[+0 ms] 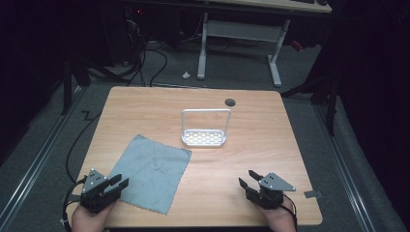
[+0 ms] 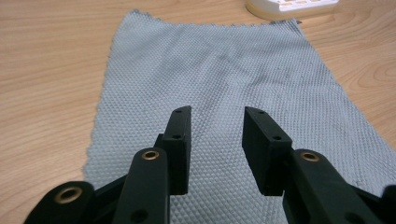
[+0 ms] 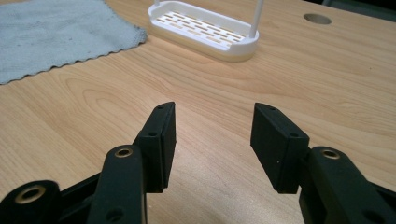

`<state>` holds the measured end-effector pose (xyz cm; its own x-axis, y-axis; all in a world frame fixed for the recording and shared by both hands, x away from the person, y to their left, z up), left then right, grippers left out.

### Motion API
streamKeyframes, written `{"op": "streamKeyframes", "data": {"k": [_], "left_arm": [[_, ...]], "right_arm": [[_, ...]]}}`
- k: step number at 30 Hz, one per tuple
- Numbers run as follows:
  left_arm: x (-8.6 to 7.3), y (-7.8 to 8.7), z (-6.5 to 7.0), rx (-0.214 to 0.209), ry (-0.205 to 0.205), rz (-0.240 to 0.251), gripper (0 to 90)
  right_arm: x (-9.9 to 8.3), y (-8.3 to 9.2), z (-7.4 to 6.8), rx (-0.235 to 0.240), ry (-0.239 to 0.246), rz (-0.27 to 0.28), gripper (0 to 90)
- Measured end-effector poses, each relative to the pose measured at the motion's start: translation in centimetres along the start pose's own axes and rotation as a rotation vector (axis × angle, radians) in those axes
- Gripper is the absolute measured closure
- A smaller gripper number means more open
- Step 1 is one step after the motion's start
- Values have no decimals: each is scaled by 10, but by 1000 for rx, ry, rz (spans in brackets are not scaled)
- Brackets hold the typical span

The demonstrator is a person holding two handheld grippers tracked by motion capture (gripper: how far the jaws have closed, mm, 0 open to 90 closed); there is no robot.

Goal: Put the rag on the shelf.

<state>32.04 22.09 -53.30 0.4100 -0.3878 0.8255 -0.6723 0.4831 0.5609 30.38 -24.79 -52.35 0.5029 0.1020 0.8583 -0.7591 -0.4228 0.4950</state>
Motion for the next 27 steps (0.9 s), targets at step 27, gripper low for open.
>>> {"op": "streamKeyframes", "data": {"k": [27], "left_arm": [[4,-37,75,-166,-259,-158,898]], "right_arm": [[-10,-14,-5,34,5,-71,532]]}}
Point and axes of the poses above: each handheld gripper's, and its own axes: y roughly backward along the jaws, x roughly out of its top, z roughly to its right, the point moved 4 cm from there along -y, roughly forward along the jaws, and after that the axes turned 13 degrees about -y, right-handed, at the moved point
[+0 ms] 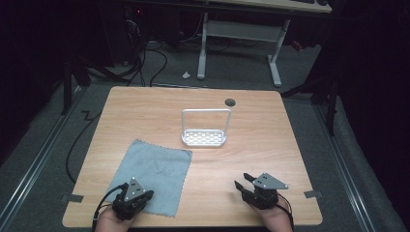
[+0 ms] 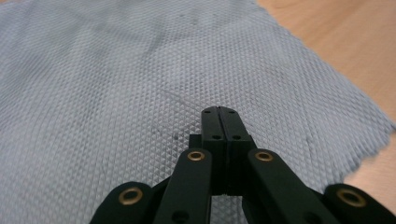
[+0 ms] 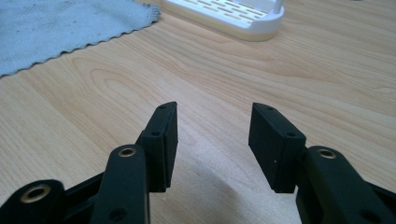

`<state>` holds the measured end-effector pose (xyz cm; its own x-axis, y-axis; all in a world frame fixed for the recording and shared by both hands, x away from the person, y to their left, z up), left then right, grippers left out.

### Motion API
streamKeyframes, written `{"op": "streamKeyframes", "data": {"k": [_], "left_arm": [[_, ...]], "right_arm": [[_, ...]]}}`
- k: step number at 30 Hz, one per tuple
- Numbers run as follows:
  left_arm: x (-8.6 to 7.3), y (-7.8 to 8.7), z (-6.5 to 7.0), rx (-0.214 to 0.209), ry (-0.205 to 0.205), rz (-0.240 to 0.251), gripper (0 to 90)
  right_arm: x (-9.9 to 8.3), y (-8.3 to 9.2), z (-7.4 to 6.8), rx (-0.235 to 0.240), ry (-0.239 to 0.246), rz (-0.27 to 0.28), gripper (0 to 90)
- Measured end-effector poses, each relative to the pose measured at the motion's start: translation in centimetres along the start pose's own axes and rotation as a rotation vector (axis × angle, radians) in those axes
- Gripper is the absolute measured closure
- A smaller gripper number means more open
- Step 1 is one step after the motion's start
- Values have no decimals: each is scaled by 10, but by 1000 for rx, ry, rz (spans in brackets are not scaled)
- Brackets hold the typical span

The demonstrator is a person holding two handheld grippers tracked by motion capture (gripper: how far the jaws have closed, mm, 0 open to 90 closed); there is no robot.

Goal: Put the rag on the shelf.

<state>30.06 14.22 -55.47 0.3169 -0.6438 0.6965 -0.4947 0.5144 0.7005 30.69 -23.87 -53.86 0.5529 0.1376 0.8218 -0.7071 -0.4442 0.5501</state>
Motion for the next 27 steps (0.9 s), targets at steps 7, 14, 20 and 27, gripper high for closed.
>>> {"op": "streamKeyframes", "data": {"k": [7,14,20,27], "left_arm": [[11,-3,25,-85,-56,15,891],[-2,17,-12,20,41,68,806],[-32,31,-54,130,177,22,823],[-40,26,-58,109,197,-16,854]], "right_arm": [[1,-7,-16,39,59,-15,581],[10,-33,-76,173,111,-48,743],[28,-84,-121,191,179,-141,900],[33,-120,-140,186,233,-225,900]]}}
Point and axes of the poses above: each handheld gripper's, and its own axes: y roughly backward along the jaws, x roughly out of its top, z roughly to its right, the point moved 4 cm from there along -y, roughly forward along the jaws, and after that the axes turned 13 degrees about -y, right-handed, at the moved point
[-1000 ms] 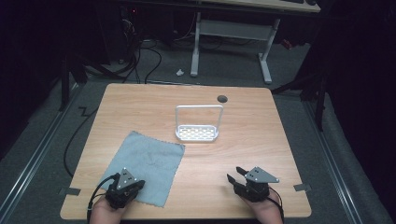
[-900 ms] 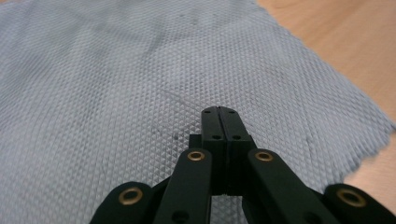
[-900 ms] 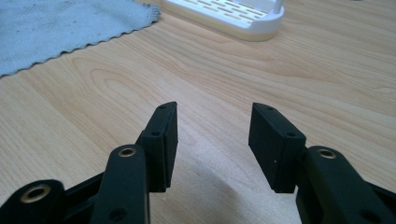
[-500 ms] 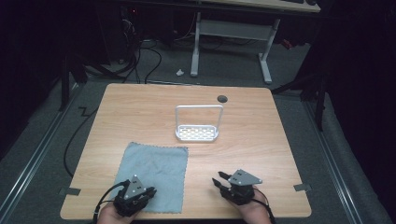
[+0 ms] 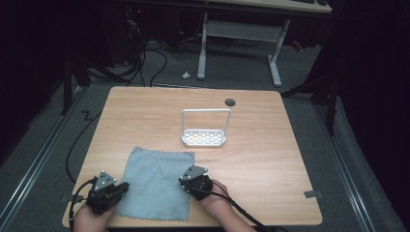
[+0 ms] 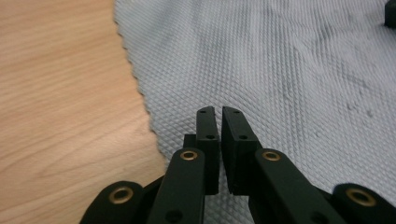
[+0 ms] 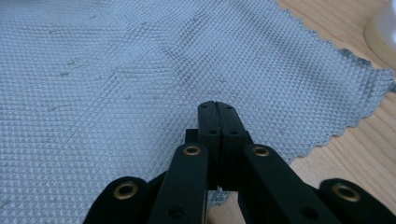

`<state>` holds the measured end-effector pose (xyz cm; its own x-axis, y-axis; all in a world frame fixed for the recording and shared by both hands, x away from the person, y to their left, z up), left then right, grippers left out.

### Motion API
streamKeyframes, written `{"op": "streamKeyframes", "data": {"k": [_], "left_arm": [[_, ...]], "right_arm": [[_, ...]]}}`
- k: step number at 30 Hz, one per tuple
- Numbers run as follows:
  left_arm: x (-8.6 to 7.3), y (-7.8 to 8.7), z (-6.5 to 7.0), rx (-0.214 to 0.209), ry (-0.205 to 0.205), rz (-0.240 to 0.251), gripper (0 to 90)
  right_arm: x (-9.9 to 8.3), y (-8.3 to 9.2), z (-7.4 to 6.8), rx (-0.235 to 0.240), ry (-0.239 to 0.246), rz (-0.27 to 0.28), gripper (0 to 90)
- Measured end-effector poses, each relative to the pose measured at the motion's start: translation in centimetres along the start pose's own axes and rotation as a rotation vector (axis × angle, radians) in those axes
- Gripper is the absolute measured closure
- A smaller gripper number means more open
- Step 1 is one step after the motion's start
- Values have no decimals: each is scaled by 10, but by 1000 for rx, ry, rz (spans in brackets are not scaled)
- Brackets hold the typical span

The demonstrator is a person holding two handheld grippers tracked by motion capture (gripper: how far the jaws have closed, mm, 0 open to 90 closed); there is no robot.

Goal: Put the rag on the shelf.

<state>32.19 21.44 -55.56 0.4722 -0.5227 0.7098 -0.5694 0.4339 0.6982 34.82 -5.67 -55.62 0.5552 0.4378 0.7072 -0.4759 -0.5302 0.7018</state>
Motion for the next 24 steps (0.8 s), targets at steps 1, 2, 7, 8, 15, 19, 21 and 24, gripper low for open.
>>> {"op": "streamKeyframes", "data": {"k": [1,2,7,8,15,19,21,24], "left_arm": [[1,-1,3,-7,-5,0,854],[2,-1,5,-18,-9,3,854],[12,-8,28,-81,-51,16,854],[15,-11,36,-107,-63,22,854],[42,-30,89,-215,-173,35,854],[52,-37,111,-286,-195,46,856],[53,-38,116,-296,-201,48,856],[54,-37,131,-335,-235,53,855]], "right_arm": [[0,1,1,3,-13,-5,900],[-2,3,2,-2,-6,-12,900],[-18,21,14,-17,-10,-10,900],[-22,26,19,-19,-17,-7,900],[-55,65,54,-66,-80,2,900],[-74,86,75,-99,-118,9,900],[-81,94,81,-109,-133,13,900],[-90,103,86,-115,-152,27,900]]}}
Point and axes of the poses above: each handheld gripper's, and its own axes: y roughly backward along the jaws, x roughly out of its top, z roughly to its right, the point moved 4 cm from there along -y, roughly forward along the jaws, and after that the axes turned 13 degrees about -y, right-handed, at the moved point
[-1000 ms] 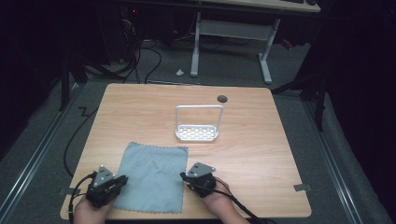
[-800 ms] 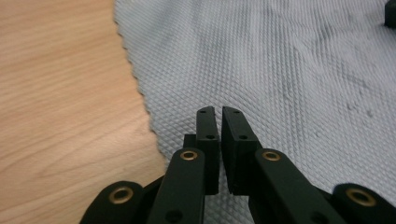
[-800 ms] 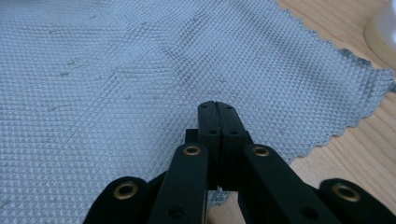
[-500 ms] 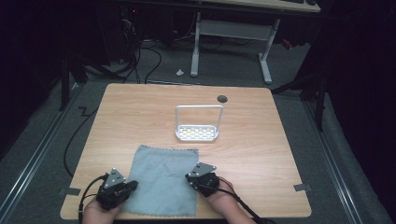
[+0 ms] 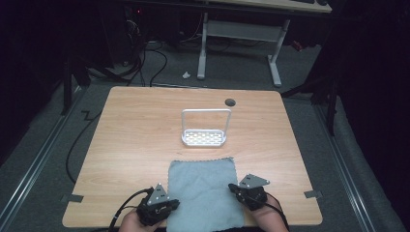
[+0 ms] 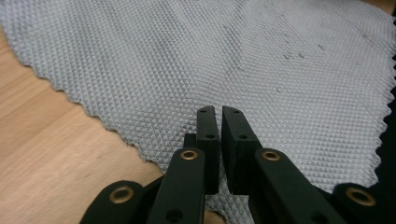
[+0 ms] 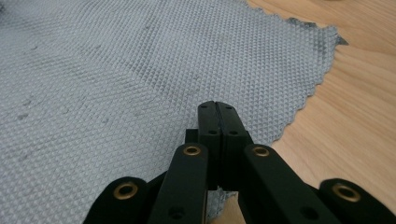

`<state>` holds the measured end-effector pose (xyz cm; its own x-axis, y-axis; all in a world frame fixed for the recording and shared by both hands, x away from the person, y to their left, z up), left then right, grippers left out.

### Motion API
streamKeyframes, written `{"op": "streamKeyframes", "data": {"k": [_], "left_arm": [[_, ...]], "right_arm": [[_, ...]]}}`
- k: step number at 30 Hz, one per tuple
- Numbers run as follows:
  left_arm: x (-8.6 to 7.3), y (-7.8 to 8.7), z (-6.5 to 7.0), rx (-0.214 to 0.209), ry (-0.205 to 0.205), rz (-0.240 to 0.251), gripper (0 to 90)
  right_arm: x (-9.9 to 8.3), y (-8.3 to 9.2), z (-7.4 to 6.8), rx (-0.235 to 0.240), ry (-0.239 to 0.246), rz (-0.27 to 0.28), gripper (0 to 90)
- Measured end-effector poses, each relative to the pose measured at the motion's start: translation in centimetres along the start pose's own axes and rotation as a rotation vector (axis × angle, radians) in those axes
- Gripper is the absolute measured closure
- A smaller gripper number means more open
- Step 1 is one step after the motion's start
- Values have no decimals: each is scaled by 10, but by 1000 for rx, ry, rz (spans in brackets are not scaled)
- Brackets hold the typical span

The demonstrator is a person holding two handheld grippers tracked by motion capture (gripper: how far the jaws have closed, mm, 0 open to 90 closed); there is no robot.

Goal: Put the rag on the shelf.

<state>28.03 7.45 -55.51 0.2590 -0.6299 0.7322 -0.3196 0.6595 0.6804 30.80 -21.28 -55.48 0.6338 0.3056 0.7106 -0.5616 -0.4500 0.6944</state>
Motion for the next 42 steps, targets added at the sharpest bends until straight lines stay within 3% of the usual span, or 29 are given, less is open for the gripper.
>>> {"op": "streamKeyframes", "data": {"k": [4,6,7,8,9,10,12,13,15,17,20,23,27,33,36,37,42], "left_arm": [[-1,2,1,-9,2,3,825],[-3,7,-10,31,42,25,775],[-3,7,-10,31,42,25,758],[-5,11,-25,75,77,36,731],[-5,11,-25,75,77,36,713],[-7,13,-41,123,114,52,699],[-6,10,-54,163,213,92,693],[-6,10,-54,163,213,92,700],[-6,8,-73,207,176,65,706],[1,-1,-84,254,165,58,698],[7,-10,-92,259,179,50,691],[16,-20,-99,279,152,34,656],[20,-28,-105,275,187,39,664],[20,-32,-107,261,215,52,760],[19,-33,-109,249,226,51,819],[20,-34,-109,248,225,51,854],[20,-34,-108,232,215,51,883]], "right_arm": [[-2,2,0,7,-18,9,877],[4,9,1,21,-63,72,874],[4,9,1,21,-63,72,874],[7,12,3,12,-72,94,865],[7,12,3,12,-72,94,865],[5,12,5,13,-73,88,851],[4,11,8,12,-70,87,844],[4,12,9,11,-75,91,837],[4,12,10,12,-79,95,834],[4,15,14,12,-91,105,822],[3,16,15,12,-95,108,819],[3,16,19,13,-108,106,810],[2,15,19,15,-107,106,806],[2,10,20,17,-118,101,771],[6,6,22,-3,-147,106,731],[17,1,27,-28,-177,111,711],[37,-16,39,-58,-210,114,669]]}}
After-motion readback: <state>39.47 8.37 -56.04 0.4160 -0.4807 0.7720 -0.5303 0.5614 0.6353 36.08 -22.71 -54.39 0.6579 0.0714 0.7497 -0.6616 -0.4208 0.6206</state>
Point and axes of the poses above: each handheld gripper's, and its own axes: y roughly backward along the jaws, x roughly out of its top, z roughly to its right, the point moved 4 cm from there along -y, roughly forward along the jaws, and after that the axes turned 13 degrees about -y, right-handed, at the moved point
